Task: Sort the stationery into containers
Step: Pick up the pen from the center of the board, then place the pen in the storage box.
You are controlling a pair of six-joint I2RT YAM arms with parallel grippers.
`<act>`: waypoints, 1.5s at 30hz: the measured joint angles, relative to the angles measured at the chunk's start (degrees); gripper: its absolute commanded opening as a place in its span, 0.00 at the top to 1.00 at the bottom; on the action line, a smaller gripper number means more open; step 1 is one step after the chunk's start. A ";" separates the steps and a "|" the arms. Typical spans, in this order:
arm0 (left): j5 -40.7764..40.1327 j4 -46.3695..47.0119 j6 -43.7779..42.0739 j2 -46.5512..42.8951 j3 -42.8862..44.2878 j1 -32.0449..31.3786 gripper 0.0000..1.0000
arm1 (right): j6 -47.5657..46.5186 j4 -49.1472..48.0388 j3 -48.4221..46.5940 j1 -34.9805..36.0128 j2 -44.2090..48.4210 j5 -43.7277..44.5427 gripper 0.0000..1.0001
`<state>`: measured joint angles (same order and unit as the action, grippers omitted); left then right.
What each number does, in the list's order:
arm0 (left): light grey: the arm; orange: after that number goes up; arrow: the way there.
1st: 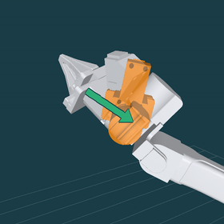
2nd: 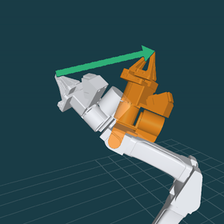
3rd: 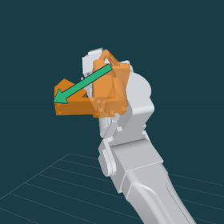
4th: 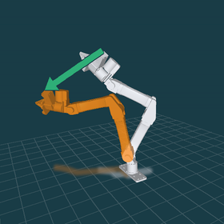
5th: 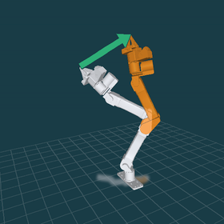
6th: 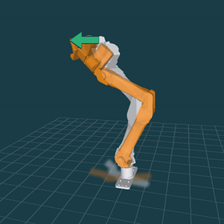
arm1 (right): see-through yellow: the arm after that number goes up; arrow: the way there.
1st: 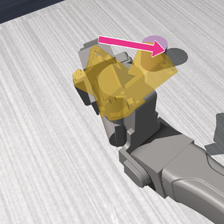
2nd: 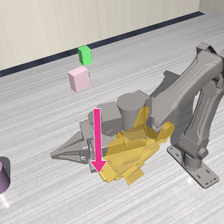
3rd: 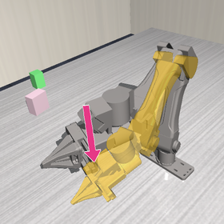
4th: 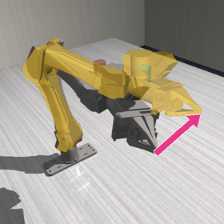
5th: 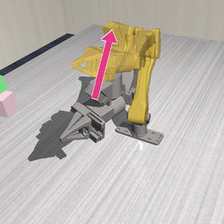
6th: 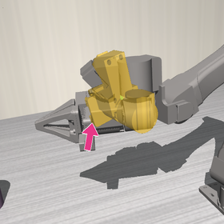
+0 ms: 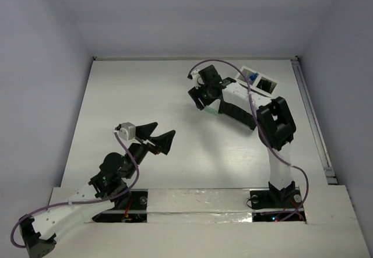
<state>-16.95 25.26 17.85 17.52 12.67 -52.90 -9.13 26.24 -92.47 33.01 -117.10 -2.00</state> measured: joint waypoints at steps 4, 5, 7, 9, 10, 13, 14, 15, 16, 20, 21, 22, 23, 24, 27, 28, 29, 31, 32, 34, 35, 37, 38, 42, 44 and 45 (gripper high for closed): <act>-0.52 -0.59 0.00 -0.07 -0.07 0.00 0.01 | -3.96 5.84 -6.14 -2.38 -5.33 -1.44 0.34; -0.68 -0.70 0.00 -0.07 -0.07 0.00 0.01 | -4.74 7.02 -7.06 -2.84 -6.25 -1.60 0.34; -0.79 -0.81 0.00 -0.07 -0.07 0.00 0.01 | -5.86 8.96 -7.78 -3.87 -7.50 -2.05 0.34; -0.92 -0.83 0.00 -0.07 -0.07 0.00 0.01 | -6.54 10.78 -7.80 -4.61 -8.22 -3.02 0.34; -0.94 -0.83 0.00 -0.07 -0.07 0.00 0.01 | -6.78 11.32 -7.82 -4.90 -8.59 -3.67 0.34; -1.09 -0.83 0.00 -0.04 -0.07 0.00 0.01 | -7.63 12.57 -8.11 -5.29 -9.66 -6.14 0.39; -1.09 -0.83 0.00 -0.02 -0.07 0.00 0.01 | -7.80 12.70 -8.24 -5.31 -9.70 -6.99 0.48; -1.09 -0.83 0.00 0.00 -0.07 0.00 0.01 | -8.09 12.68 -8.20 -5.31 -9.70 -7.58 0.54; -1.11 -0.83 0.00 0.02 -0.07 0.00 0.01 | -8.13 12.57 -8.15 -5.35 -9.70 -8.33 0.64; -1.16 -0.81 0.00 0.15 -0.07 0.00 0.01 | -7.30 10.62 -7.08 -5.16 -9.33 -9.88 0.95; -1.25 -0.81 0.00 0.24 -0.07 0.00 0.01 | -7.10 10.10 -6.71 -4.87 -9.16 -9.79 0.99; -1.38 -0.83 0.00 0.28 -0.09 0.00 0.01 | -6.84 9.57 -6.58 -4.48 -9.05 -9.35 1.00; -1.62 -0.85 0.00 0.28 -0.11 0.00 0.01 | -6.29 9.03 -6.49 -3.93 -9.01 -8.76 1.00; -1.86 -0.85 0.00 0.26 -0.17 0.00 0.01 | -5.81 8.41 -6.45 -3.39 -8.96 -8.35 1.00; -2.99 -1.20 0.04 0.00 -0.48 0.00 0.01 | -3.32 4.28 -5.14 -1.25 -7.67 -7.52 1.00; -3.39 -1.44 0.07 -0.26 -0.68 0.00 0.01 | -2.32 2.58 -4.22 -0.68 -6.38 -7.17 1.00; -3.74 -1.75 0.07 -0.74 -0.87 0.00 0.01 | -1.05 0.74 -3.13 -0.07 -4.63 -6.71 1.00; -4.63 -2.40 0.11 -1.66 -1.07 0.00 0.02 | 1.49 -4.37 0.68 0.83 1.20 -4.98 1.00; -5.01 -2.64 0.13 -1.97 -1.07 0.00 0.02 | 2.73 -6.54 2.86 0.94 5.16 -3.69 1.00; -5.77 -2.93 0.28 -2.73 -1.07 0.00 0.02 | 5.03 -11.93 7.89 0.81 14.93 0.17 1.00; -6.08 -2.99 0.33 -3.08 -1.09 0.00 0.02 | 6.34 -14.16 10.38 0.48 20.33 2.45 1.00; -6.49 -3.15 0.48 -3.69 -1.09 0.00 0.02 | 8.96 -18.53 15.04 -0.96 30.71 6.88 1.00; -6.71 -3.23 0.55 -3.96 -1.09 0.00 0.02 | 10.51 -20.98 17.81 -2.23 35.87 9.33 1.00; -7.10 -3.48 0.74 -4.24 -1.09 0.00 0.03 | 16.76 -26.56 29.24 -9.35 49.55 16.96 1.00; -7.10 -3.85 0.76 -4.24 -1.09 0.00 0.03 | 19.58 -26.67 34.42 -12.83 52.35 20.37 1.00; -7.10 -3.93 0.81 -4.24 -1.09 0.00 0.03 | 20.79 -26.67 36.94 -14.03 53.02 21.64 1.00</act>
<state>-24.05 21.32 18.65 13.28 11.57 -52.90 11.66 -0.43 -55.53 18.98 -64.07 19.64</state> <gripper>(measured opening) 0.977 0.331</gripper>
